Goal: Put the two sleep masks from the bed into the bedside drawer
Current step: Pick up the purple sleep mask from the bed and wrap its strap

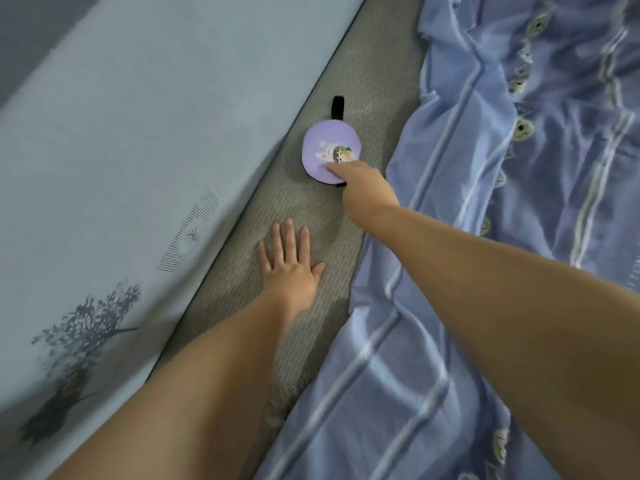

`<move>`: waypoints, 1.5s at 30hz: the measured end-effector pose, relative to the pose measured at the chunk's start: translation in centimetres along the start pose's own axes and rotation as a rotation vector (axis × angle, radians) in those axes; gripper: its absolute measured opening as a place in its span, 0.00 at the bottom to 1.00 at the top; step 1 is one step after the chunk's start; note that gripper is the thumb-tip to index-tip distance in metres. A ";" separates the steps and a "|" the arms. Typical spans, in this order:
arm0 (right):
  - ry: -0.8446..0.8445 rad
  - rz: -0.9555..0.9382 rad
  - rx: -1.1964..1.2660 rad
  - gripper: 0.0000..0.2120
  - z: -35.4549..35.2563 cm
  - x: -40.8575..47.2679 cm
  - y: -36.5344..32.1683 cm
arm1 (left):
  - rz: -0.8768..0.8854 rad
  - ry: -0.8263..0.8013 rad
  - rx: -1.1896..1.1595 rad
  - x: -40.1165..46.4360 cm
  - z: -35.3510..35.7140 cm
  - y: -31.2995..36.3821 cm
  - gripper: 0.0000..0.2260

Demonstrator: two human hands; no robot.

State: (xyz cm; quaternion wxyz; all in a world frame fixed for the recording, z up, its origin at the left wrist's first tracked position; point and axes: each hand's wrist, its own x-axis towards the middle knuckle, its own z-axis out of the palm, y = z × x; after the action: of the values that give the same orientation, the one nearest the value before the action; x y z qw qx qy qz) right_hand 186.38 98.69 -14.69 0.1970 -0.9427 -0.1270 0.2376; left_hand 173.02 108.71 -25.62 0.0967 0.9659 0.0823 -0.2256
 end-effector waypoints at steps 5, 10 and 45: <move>0.157 -0.021 0.150 0.21 -6.3 -8.2 -0.4 | -0.150 -0.176 -0.320 -1.8 -7.8 1.9 0.33; 0.107 0.040 0.351 0.16 -12.2 -19.8 0.3 | 0.072 0.199 -0.598 -13.9 -16.2 6.2 0.29; -0.400 -0.456 1.064 0.14 -10.2 -75.3 -2.5 | 0.180 0.292 -1.563 -75.4 -15.0 16.5 0.11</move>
State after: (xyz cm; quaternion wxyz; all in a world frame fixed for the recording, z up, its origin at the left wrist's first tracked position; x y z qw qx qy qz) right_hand 126.69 72.67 24.65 0.6589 -0.6014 -0.2239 0.3926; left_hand 115.99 87.41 24.11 0.7518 0.6412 0.1502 0.0348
